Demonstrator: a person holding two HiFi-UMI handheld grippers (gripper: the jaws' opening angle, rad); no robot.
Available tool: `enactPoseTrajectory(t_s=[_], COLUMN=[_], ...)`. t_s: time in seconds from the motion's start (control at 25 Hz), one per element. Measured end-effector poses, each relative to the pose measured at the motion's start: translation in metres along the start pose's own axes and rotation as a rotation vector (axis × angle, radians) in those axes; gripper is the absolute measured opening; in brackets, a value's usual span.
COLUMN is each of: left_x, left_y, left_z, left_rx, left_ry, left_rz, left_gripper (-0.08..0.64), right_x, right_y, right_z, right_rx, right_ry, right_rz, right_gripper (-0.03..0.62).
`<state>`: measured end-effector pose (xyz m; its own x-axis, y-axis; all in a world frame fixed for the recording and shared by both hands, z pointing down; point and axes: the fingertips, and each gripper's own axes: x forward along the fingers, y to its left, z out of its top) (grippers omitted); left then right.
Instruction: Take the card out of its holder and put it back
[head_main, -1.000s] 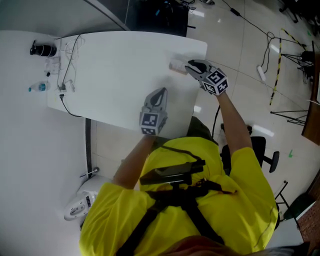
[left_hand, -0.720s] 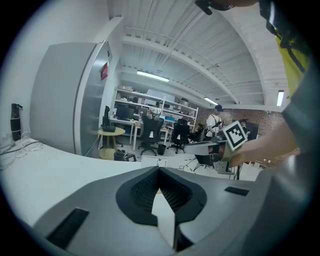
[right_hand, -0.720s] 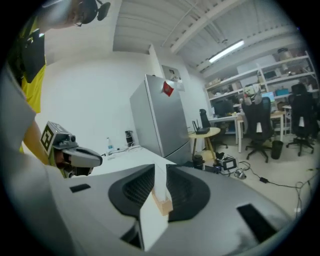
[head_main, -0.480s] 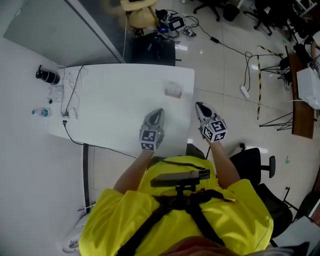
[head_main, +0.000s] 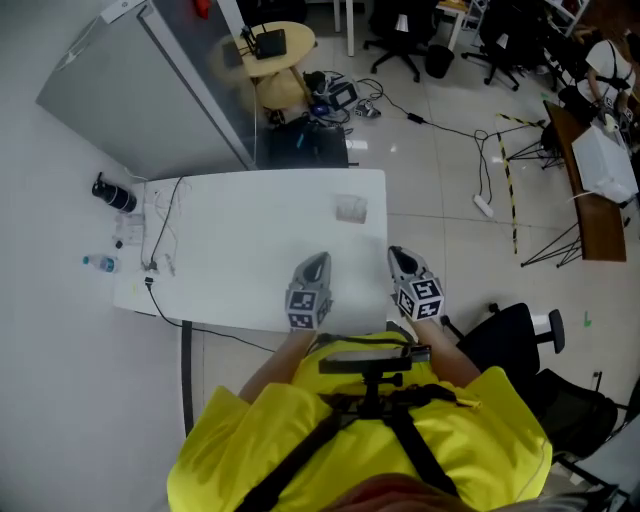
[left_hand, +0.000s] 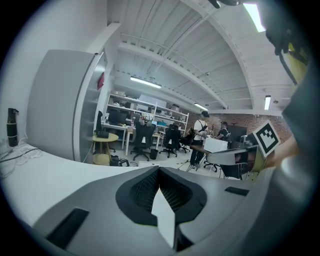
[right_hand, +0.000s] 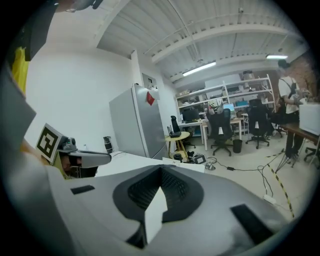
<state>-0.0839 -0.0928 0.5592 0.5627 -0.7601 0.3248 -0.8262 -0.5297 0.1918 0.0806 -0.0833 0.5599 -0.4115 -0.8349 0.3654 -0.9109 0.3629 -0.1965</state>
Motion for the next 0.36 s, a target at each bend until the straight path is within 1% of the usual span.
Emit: enactPoseTrajectory(t_s=[0.16, 0.36], left_x=[-0.008, -0.011], left_y=[-0.012, -0.025], left_z=[0.0, 0.0], left_rx=[0.07, 0.075], left_ry=[0.004, 0.002], left_rz=[-0.045, -0.087], left_gripper=[0.005, 0.003], right_x=[-0.018, -0.047], right_y=[0.01, 0.0], right_z=[-0.001, -0.012], right_rx=[0.014, 0.02], right_ry=[-0.031, -0.042], right_rz=[-0.048, -0.136], right_gripper=[0.005, 0.005])
